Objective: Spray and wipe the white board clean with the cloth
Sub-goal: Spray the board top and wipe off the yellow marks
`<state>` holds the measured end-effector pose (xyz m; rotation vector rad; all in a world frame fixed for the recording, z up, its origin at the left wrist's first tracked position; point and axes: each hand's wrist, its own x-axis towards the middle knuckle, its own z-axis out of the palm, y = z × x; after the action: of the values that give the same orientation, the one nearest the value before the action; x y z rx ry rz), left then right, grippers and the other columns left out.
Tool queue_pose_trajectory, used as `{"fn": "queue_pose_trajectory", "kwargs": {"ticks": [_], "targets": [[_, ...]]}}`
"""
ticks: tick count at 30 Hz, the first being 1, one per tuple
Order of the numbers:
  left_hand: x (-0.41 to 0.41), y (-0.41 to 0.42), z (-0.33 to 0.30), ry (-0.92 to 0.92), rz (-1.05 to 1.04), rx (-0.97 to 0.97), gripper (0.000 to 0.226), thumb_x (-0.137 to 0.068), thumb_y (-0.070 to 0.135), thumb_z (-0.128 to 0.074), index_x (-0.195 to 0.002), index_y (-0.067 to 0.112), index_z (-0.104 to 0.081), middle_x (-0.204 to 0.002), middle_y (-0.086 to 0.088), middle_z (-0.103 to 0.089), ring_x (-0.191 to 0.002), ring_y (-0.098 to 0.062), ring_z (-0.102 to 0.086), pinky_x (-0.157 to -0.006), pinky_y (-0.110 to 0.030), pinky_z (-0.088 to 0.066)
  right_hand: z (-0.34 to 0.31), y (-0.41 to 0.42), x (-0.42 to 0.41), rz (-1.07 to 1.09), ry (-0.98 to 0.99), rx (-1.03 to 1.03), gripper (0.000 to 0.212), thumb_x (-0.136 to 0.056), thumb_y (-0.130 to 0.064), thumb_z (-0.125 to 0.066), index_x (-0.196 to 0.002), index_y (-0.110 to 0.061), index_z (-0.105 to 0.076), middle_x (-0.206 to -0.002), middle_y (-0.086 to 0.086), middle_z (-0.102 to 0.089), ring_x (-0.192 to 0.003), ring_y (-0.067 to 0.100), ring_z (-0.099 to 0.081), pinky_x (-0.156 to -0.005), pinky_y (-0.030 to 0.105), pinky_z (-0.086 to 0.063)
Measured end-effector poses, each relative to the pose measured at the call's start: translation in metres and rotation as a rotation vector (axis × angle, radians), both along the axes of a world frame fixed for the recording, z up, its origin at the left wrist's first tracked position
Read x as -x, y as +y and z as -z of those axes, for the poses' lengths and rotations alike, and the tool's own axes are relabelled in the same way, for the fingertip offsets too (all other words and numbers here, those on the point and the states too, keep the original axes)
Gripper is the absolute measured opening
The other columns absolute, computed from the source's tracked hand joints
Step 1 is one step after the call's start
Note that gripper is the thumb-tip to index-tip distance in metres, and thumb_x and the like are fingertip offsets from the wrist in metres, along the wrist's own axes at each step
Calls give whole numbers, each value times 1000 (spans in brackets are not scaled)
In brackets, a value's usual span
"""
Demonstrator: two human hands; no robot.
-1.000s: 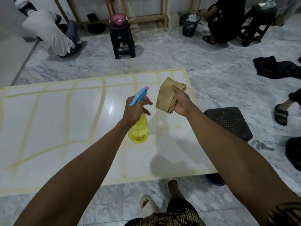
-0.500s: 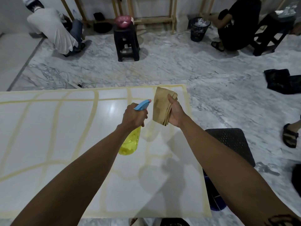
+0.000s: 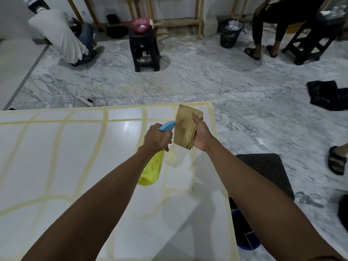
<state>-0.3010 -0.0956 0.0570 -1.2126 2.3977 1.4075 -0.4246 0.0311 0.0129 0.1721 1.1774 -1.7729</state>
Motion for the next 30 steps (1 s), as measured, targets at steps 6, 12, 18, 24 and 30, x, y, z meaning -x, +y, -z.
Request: {"fn": "queue_pose_trajectory", "kwargs": {"ticks": [6,12,18,24,30], "targets": [[20,-8,9,36,-9,-93,59,-69,29,-53,-124,18,-72,-67,-5,-74,-55,-29,-75,-77,-53,-67,18,7,16,-4,-15,-65,57,-100,-53,-42,-136,-11,-55,-129,14,-64,-120,30,-61,-106,46,-45],[47,-28,12,136,-87,-153,60,-72,28,-56,-129,15,-70,-64,0,-75,-68,-36,-78,-78,-58,-66,31,4,70,-110,406,-594,53,-102,-51,-39,-132,-10,-51,-126,10,-54,-115,25,-53,-97,36,-42],[75,-59,18,193,-154,-182,43,-86,16,-60,-126,6,-71,-66,-3,-71,-78,-47,-77,-73,-58,-65,74,-57,134,-145,1319,-934,38,-104,-22,-39,-138,-6,-47,-126,20,-61,-118,36,-57,-98,47,-45],[84,-86,49,211,-138,-154,32,-93,7,-57,-114,22,-77,-60,2,-69,-79,-48,-75,-74,-57,-65,168,-83,132,-776,1549,-1153,63,-102,-43,-35,-158,-27,-10,-166,4,-1,-153,28,1,-121,49,7],[67,-85,63,190,-94,-154,38,-100,12,-53,-111,42,-74,-71,-6,-69,-84,-50,-75,-76,-59,-65,166,-72,118,-727,1556,-1076,59,-99,-40,-31,-156,-31,-18,-166,1,-5,-153,26,-1,-120,48,7]]}}
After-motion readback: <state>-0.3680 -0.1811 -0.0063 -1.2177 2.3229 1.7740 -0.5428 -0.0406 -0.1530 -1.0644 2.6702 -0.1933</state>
